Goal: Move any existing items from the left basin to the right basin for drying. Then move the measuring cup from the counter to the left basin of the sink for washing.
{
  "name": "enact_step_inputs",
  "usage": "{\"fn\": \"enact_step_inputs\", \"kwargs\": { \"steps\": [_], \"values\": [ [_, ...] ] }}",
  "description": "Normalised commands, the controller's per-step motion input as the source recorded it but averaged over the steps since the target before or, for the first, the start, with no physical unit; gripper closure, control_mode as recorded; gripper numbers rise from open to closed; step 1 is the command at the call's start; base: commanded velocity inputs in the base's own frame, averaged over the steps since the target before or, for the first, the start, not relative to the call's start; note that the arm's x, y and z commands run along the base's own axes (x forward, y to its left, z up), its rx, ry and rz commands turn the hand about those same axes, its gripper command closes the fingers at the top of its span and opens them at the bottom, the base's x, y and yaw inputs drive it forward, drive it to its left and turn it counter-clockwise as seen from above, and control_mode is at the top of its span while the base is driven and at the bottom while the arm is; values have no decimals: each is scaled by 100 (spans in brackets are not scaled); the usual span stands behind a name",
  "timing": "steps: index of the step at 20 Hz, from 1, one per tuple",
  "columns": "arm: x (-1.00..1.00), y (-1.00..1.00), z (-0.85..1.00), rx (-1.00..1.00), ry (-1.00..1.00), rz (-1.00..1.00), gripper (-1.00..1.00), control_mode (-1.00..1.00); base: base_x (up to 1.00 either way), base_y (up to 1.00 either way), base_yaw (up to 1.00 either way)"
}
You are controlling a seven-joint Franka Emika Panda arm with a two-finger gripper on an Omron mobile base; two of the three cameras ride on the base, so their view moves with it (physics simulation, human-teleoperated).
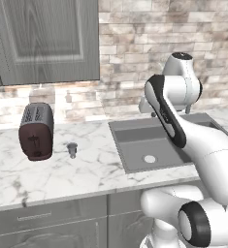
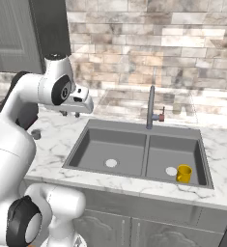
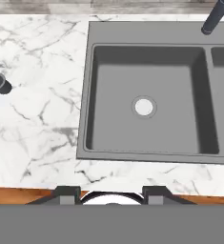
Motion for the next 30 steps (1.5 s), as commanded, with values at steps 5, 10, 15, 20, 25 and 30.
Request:
{"fn": "enact_step_inputs", "kwargs": {
  "steps": [5,10,15,20,25,30],
  "values": [
    [-12,5,-15,3,5,0,-100,-100,0,0,0],
    [-33,31,-38,25,24,0,-100,-100,0,0,0],
    [-8,91,-45,19,26,0,-100,-100,0,0,0],
    [6,100,-44,8,26,0,-100,-100,0,0,0],
    [19,73,-38,4,12,0,-100,-100,0,0,0],
    [17,54,-8,0,2,-3,-100,-100,0,0,0]
  ]
}}
